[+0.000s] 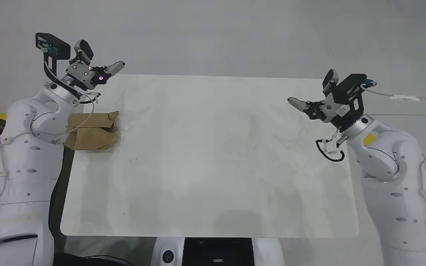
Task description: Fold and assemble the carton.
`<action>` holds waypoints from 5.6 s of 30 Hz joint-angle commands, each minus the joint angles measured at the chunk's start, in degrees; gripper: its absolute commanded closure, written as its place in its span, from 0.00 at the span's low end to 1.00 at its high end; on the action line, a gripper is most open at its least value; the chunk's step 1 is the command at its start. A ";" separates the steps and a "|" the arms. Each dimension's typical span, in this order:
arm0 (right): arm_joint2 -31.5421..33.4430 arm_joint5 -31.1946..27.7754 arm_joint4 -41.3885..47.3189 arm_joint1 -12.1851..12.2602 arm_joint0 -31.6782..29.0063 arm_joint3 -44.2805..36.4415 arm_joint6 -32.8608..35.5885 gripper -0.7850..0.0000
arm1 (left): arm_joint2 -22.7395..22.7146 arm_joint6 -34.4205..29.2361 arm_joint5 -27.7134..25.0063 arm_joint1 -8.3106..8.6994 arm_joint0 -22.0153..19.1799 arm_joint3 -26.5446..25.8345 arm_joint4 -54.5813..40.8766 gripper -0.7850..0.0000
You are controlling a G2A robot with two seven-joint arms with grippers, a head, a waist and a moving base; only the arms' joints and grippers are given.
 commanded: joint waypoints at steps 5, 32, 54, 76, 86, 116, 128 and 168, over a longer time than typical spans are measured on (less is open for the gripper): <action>0.00 0.00 0.00 0.00 0.00 0.00 0.00 0.00 | 0.00 0.00 0.00 0.00 0.00 0.00 0.00 0.00; 0.00 0.00 0.00 0.00 0.00 0.00 0.00 0.00 | -3.74 -27.91 6.46 0.44 -0.72 0.39 -36.10 0.00; 0.00 0.00 0.00 0.00 0.00 0.00 0.00 0.00 | -15.62 -39.81 10.52 2.71 5.25 7.90 -64.60 0.00; 0.00 0.00 0.00 0.00 0.00 0.00 0.00 0.00 | -26.04 -35.75 10.97 5.31 13.97 17.85 -62.71 0.00; 0.00 0.00 0.00 0.00 0.00 0.00 0.00 0.00 | -24.74 -28.42 9.78 4.48 17.14 21.63 -63.71 0.00; 0.00 0.00 0.00 0.00 0.00 0.00 0.00 0.00 | -16.86 -33.39 14.65 3.45 11.82 30.46 -61.61 0.60; 0.00 0.00 0.00 0.00 0.00 0.00 0.00 0.00 | -16.12 -36.39 14.08 3.60 8.67 34.61 -63.08 1.00; 0.00 0.00 0.00 0.00 0.00 0.00 0.00 0.00 | -1.88 -45.98 7.86 2.15 -11.44 20.14 -62.58 1.00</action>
